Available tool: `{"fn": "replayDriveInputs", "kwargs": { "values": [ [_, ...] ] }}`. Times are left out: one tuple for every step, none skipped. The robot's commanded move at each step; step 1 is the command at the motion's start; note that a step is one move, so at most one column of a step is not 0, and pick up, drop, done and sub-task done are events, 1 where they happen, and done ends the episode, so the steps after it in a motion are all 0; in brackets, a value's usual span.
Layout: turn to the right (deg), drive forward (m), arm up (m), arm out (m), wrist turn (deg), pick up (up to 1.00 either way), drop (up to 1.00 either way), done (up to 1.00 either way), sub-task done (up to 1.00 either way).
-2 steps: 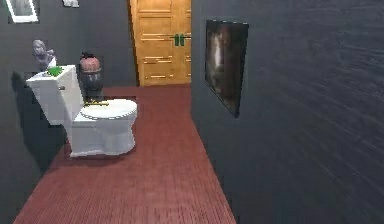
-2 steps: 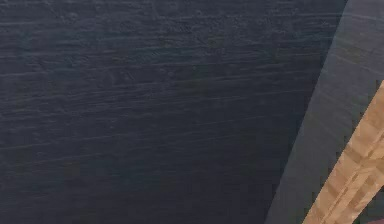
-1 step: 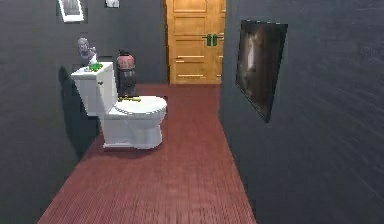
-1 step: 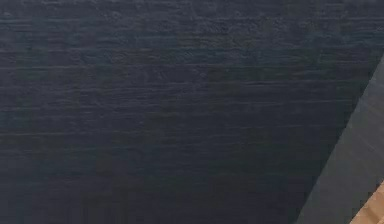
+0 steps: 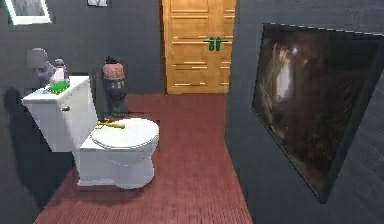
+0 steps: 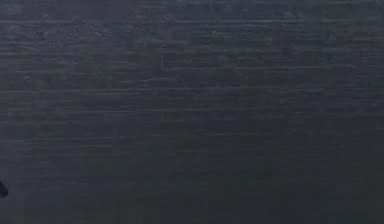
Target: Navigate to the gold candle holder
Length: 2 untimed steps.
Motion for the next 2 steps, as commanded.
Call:
{"fn": "replayDriveInputs", "kwargs": {
  "values": [
    [-21.0,0.00,0.00,0.00,0.0,0.00,0.00,0.00,0.00],
    [0.0,1.00,0.00,0.00,0.0,0.00,0.00,0.00,0.00]
  ]
}}
